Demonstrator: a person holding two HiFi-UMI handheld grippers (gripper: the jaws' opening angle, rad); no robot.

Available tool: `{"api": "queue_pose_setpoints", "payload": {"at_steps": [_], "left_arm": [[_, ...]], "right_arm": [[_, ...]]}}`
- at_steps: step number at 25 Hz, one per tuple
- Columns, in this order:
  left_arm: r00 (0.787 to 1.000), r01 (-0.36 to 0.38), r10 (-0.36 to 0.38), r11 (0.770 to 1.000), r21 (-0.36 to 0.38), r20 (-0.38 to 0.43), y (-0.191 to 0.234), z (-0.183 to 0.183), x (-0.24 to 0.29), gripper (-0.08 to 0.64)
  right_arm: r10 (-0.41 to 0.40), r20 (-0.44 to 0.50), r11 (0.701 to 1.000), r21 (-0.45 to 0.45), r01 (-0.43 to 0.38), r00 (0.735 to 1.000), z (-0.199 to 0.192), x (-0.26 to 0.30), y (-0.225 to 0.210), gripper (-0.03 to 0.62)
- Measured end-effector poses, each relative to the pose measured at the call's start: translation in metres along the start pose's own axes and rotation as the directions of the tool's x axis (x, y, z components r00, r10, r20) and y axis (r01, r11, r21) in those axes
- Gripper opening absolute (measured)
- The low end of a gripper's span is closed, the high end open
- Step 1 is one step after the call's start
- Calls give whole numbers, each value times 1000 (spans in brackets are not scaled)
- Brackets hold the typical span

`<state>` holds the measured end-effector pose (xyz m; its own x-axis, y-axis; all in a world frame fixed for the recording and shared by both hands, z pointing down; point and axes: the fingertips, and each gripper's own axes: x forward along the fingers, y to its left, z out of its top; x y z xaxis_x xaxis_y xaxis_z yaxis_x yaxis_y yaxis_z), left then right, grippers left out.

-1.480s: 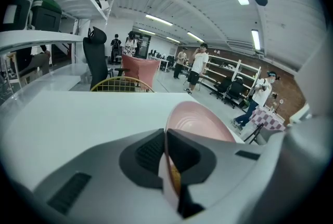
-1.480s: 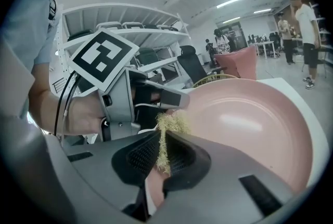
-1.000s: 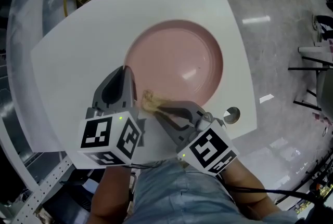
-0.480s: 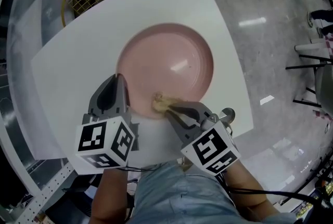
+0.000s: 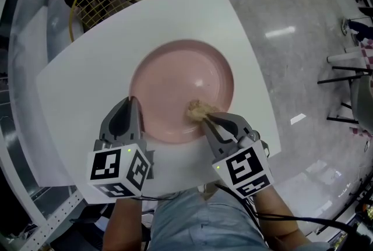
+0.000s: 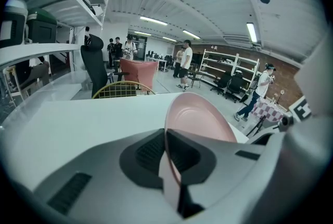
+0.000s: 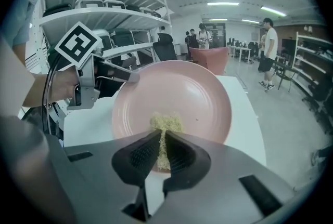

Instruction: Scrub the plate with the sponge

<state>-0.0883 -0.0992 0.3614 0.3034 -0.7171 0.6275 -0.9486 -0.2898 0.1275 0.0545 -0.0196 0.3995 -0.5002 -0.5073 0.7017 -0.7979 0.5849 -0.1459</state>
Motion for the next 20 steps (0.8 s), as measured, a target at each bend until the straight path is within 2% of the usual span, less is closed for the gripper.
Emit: {"api": "queue_pose_setpoints", "payload": {"at_steps": [7, 12, 20], "left_arm": [[1000, 13, -13, 1000, -5, 5, 0, 1, -2, 23], [999, 29, -29, 1000, -2, 15, -2, 5, -3, 23], [999, 45, -44, 999, -11, 10, -1, 3, -3, 23]], "right_arm": [[-102, 32, 994, -47, 103, 994, 7, 2, -17, 34], [-189, 35, 975, -113, 192, 981, 13, 1, -28, 34], [-251, 65, 964, -71, 256, 966, 28, 7, -52, 34]]}}
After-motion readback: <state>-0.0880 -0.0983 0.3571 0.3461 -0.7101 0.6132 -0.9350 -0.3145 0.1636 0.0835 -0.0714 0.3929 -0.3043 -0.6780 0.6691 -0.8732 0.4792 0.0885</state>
